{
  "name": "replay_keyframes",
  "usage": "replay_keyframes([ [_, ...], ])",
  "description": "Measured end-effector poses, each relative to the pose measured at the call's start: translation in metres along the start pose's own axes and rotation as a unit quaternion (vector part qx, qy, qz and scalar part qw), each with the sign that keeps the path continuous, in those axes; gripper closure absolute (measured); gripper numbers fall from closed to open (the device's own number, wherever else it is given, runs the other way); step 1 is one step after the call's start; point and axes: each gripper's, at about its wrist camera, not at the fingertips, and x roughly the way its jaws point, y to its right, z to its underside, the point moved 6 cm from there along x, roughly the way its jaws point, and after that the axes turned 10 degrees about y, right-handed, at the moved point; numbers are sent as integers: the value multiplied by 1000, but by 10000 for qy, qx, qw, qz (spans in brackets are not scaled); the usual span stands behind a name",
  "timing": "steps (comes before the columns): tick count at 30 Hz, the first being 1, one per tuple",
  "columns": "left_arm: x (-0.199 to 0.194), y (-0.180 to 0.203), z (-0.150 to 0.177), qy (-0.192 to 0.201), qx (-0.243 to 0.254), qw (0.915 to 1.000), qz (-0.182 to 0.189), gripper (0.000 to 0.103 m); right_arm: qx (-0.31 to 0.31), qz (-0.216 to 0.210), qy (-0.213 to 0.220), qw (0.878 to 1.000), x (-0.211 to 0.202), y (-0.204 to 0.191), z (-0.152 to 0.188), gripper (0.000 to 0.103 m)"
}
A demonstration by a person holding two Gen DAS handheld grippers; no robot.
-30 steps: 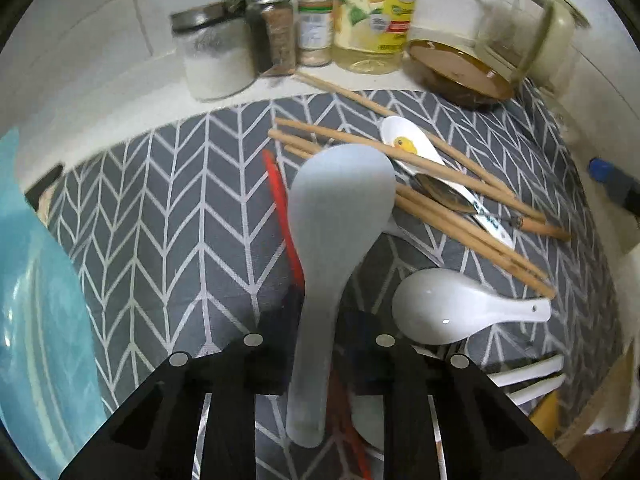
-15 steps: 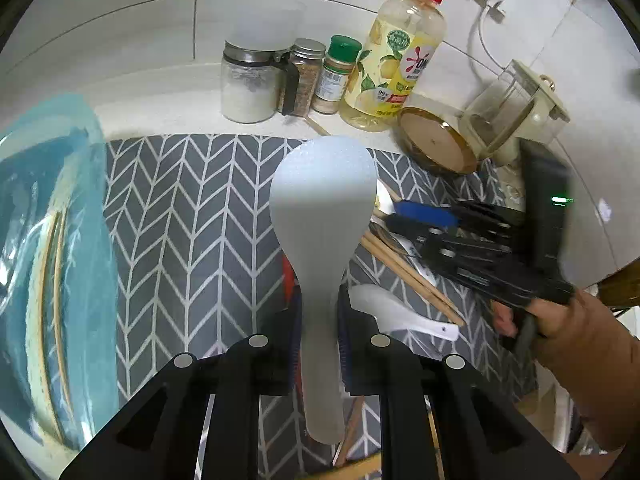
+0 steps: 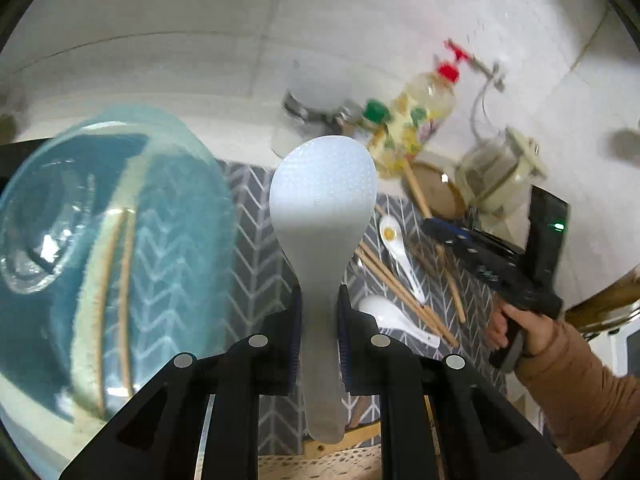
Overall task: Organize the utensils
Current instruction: 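Carry paddle and chopstick into the blue basket and open both tools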
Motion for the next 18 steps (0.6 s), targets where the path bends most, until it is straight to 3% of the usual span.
replay_keyframes([
  [5,-54,-37,-30,430,142,9987,-229,86,563,-657,572,9946,-20,-69,-65,95],
  [9,-73,-84,-41,435,108,9971,-618,86,1268,-1297,491,9822,1,-133,-87,95],
  [13,-66,-137,-34,167,19,9951,-974,86,1731,-1437,70,9743,50,-187,-70,95],
  [18,-37,-183,-13,-289,-226,9938,-1052,86,1967,-990,-919,9711,124,-231,-16,95],
])
